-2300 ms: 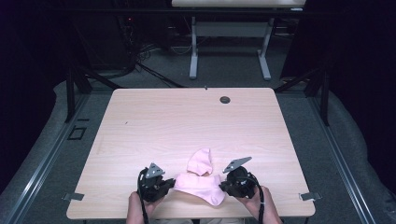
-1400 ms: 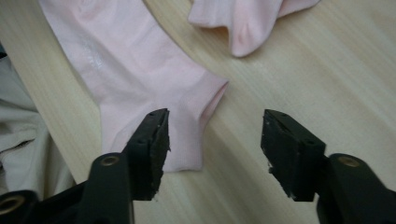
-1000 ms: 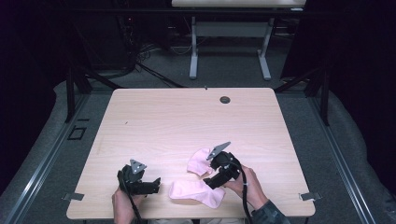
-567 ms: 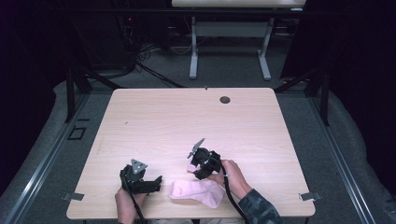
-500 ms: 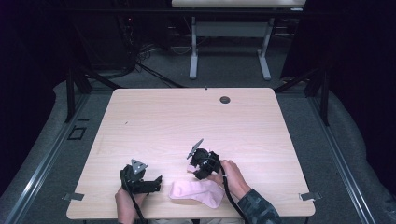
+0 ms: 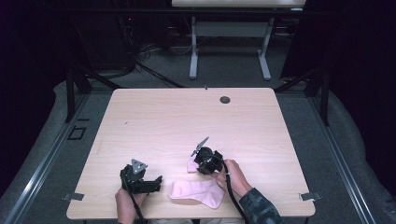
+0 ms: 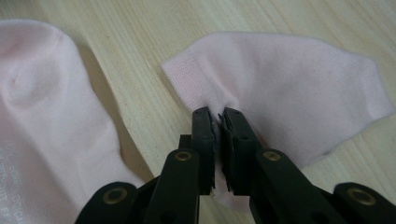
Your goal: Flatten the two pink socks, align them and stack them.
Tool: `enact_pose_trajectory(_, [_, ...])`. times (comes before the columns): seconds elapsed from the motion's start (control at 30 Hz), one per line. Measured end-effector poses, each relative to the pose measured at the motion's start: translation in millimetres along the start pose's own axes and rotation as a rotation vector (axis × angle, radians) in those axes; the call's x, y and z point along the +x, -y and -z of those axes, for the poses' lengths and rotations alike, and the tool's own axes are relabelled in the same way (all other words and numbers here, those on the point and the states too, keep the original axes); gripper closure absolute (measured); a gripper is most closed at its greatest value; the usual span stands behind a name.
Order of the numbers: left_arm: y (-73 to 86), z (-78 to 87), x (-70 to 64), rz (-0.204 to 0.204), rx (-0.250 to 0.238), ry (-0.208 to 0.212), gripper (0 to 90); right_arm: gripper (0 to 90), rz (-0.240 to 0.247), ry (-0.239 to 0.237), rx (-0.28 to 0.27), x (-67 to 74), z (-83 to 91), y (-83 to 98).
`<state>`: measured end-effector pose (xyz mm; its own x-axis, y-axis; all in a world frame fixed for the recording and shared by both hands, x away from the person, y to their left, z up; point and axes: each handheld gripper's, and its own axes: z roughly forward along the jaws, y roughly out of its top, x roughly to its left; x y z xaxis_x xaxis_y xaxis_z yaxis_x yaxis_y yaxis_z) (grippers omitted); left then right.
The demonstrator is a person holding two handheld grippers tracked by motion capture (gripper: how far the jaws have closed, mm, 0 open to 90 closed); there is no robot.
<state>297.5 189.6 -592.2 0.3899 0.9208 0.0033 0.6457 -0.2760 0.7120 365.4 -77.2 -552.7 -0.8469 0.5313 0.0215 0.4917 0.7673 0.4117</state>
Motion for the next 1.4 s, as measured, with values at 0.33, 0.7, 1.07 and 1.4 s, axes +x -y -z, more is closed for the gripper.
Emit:
enact_pose_trajectory(0.33, [-2.2,-1.3,0.0,-0.004,0.004,0.005,0.5,84.0,-0.118,-0.077,-0.148,-17.4,33.7,8.5])
enact_pose_trajectory(0.7, [-34.5,19.7,-26.8,-0.056,-0.111,0.119,5.0,83.8,-0.187,-0.095,-0.297,-21.5,79.1,6.2])
enact_pose_trajectory(1.07, [-60.3,5.2,-68.9,-0.110,-0.126,0.262,15.3,83.6,-0.202,-0.098,-0.397,-11.8,106.4,-0.2])
enact_pose_trajectory(1.4, [-70.6,-11.8,-68.6,-0.092,-0.119,0.267,35.5,83.3,-0.201,-0.149,-0.461,-3.5,117.1,2.3])
